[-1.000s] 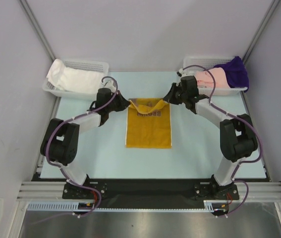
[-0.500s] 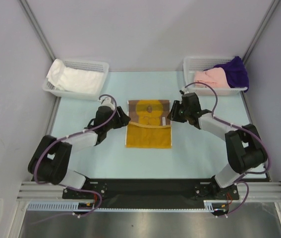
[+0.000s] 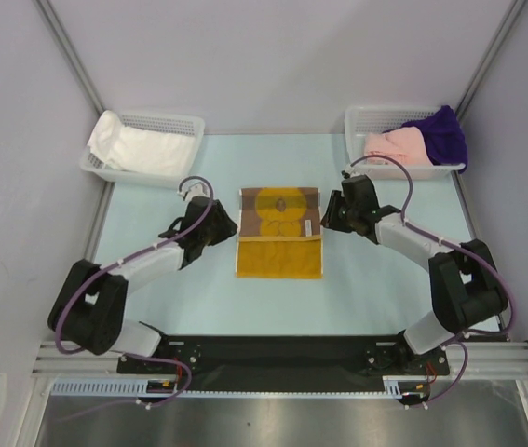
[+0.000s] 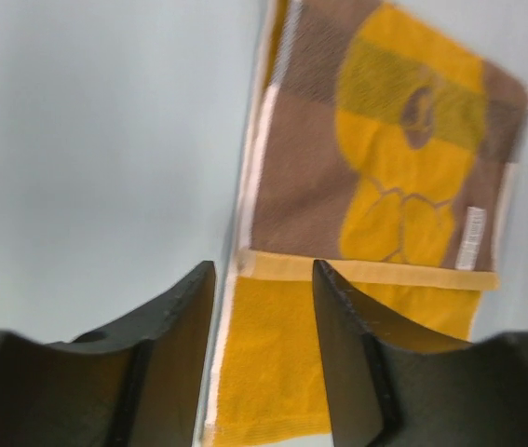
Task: Fold and stack the towels
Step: Fold the towel
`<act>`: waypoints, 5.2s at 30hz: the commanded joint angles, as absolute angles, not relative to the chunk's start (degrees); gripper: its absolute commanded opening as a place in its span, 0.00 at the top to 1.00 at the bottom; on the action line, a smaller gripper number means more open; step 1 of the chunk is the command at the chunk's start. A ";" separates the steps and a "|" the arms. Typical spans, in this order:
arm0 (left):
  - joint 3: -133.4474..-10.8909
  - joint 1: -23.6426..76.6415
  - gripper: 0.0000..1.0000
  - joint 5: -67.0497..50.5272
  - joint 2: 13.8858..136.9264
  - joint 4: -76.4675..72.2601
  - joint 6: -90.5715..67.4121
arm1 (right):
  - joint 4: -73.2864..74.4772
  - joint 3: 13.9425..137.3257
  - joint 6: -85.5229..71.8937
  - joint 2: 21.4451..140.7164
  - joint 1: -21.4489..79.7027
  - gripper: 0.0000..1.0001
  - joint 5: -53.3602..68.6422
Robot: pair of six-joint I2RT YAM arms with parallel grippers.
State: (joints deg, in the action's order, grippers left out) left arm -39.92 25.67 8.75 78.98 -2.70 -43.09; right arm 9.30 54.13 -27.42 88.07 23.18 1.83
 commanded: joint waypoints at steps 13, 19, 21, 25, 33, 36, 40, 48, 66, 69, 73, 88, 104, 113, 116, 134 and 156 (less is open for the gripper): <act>-46.05 26.10 0.55 2.73 92.81 -3.07 -50.01 | 8.88 56.78 -28.04 93.25 23.29 0.66 0.17; -46.14 26.10 0.62 2.46 93.08 -3.60 -50.19 | 8.70 56.78 -27.95 92.99 23.29 0.66 0.26; -46.23 26.10 0.64 2.20 92.99 -3.78 -50.01 | 8.79 56.69 -27.86 93.16 23.29 0.66 0.26; -46.67 26.02 0.71 2.46 93.25 -3.25 -49.57 | 9.14 56.78 -27.77 93.43 23.20 0.66 0.00; -46.41 26.02 0.69 2.90 93.43 -2.99 -48.96 | 8.97 56.08 -27.51 93.95 22.76 0.63 0.00; -46.05 26.02 0.70 2.81 93.43 -3.87 -48.69 | 8.61 55.99 -27.60 94.57 22.67 0.62 0.00; -46.05 26.02 0.73 2.90 93.52 -4.30 -48.52 | 8.35 56.08 -27.77 95.18 22.59 0.60 0.00; -46.32 26.02 0.87 2.46 94.22 -5.10 -47.99 | 8.09 55.37 -28.56 94.92 23.73 0.60 0.17; -46.23 26.02 1.00 1.76 94.13 -6.59 -47.28 | 8.53 56.08 -29.35 96.86 25.40 0.59 0.00; -46.23 26.02 1.00 1.58 94.22 -6.77 -47.20 | 8.35 56.25 -29.44 97.21 25.49 0.59 0.00; -46.05 26.02 1.00 1.41 94.31 -7.12 -47.20 | 8.18 56.51 -29.62 98.44 25.66 0.59 0.00; -46.49 26.02 1.00 1.76 93.34 -6.59 -45.88 | 8.96 57.30 -29.88 96.33 25.66 0.91 -1.76; -49.22 26.02 1.00 2.99 89.57 -1.41 -42.28 | 13.62 59.33 -27.60 92.03 25.75 1.00 -3.17; -47.03 26.02 1.00 2.81 83.41 1.84 -41.75 | 16.08 57.66 -27.16 86.14 27.68 1.00 -3.77; -45.01 26.02 1.00 2.64 80.69 2.11 -42.01 | 16.09 56.34 -27.77 84.29 28.30 1.00 -2.90; -35.60 26.02 1.00 0.97 71.54 1.14 -41.31 | 17.84 49.75 -29.62 74.97 31.55 1.00 -5.71; -28.65 26.46 1.00 -2.11 73.03 -4.22 -42.19 | 14.86 42.01 -30.76 74.96 33.49 1.00 -4.31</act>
